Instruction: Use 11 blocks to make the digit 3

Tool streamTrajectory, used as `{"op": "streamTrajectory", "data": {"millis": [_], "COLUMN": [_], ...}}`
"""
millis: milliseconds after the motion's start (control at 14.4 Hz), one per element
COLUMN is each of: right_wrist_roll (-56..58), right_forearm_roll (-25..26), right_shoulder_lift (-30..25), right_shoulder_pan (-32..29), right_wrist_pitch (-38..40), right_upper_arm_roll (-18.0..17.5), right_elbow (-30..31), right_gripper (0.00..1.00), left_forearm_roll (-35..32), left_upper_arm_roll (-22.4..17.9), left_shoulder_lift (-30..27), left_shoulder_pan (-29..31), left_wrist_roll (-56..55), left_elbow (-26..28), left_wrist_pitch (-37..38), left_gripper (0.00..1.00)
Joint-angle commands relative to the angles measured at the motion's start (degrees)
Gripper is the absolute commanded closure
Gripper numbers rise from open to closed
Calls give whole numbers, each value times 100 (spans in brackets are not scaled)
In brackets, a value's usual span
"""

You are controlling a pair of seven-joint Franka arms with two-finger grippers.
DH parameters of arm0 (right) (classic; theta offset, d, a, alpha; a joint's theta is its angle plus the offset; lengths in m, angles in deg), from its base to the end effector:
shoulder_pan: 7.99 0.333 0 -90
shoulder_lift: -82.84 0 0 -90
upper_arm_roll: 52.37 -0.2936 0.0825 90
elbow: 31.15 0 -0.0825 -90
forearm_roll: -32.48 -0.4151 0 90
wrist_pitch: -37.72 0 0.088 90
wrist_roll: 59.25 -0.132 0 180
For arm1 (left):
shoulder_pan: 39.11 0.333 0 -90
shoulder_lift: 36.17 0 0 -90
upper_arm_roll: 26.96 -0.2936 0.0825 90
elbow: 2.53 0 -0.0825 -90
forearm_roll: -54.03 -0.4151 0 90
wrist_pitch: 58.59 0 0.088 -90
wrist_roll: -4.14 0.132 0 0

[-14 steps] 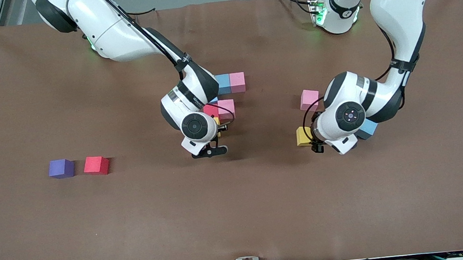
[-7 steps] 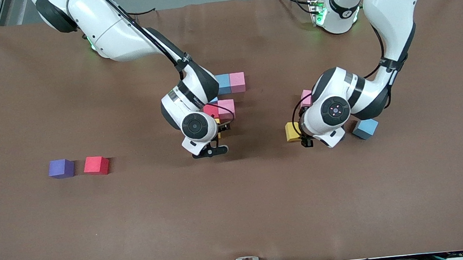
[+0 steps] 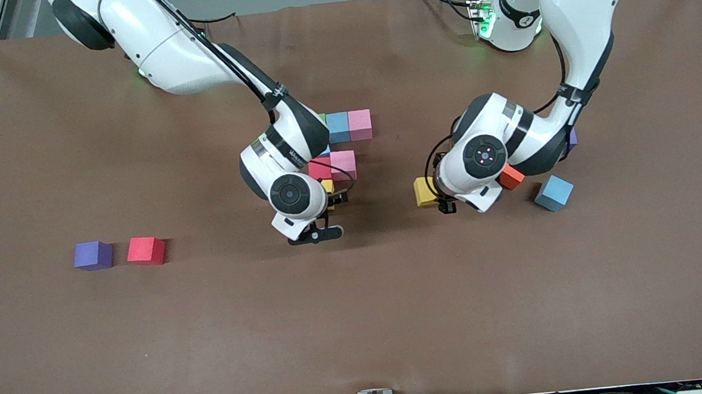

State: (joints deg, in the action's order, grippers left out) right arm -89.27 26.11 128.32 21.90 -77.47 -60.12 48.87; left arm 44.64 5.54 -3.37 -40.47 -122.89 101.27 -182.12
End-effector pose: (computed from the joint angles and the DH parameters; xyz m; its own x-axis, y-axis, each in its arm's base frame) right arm 0.5703 0.4354 0.1659 0.9671 0.0525 -0.2491 0.0359 -0.9969 -0.0706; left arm 0.5432 -0.3446 0.1930 -0.0144 0.9980 -0.0617 0.9791 0.0016 -0.2035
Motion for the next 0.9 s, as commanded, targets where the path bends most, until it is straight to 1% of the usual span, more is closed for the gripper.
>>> {"op": "streamTrajectory", "data": {"millis": [0,139,347,486,625,694,833], "right_wrist_roll": [-12,-12,14,32,32,49,49], "right_forearm_roll": [39,83,92,109,240,285,425], "right_shoulder_lift": [-293,-435,-601,-620,-611,-611,-655], "right_shoulder_pan": [-308,-553,-966,-1326,-1643,-1784,-2030], "right_wrist_pitch": [111,102,119,285,357,357,365], "right_upper_arm_roll": [-25,27,484,607,774,784,784], "right_elbow": [-187,-197,-153,-144,-118,-91,5], "right_gripper": [0,0,0,0,0,0,0], "left_forearm_roll": [-19,-132,-887,-1318,-1713,-1811,-1926], "left_upper_arm_roll": [90,72,81,81,90,90,90], "left_shoulder_lift": [-187,-152,-108,-116,-99,-73,-38], "left_shoulder_pan": [-152,-425,-759,-970,-1058,-1181,-1226], "left_wrist_roll": [-285,-496,-1260,-1787,-2236,-2464,-2755], "left_elbow": [395,466,571,782,853,870,906], "left_wrist_pitch": [-486,-785,-1005,-1251,-1296,-1348,-1480], "left_gripper": [83,84,85,85,85,85,85]}}
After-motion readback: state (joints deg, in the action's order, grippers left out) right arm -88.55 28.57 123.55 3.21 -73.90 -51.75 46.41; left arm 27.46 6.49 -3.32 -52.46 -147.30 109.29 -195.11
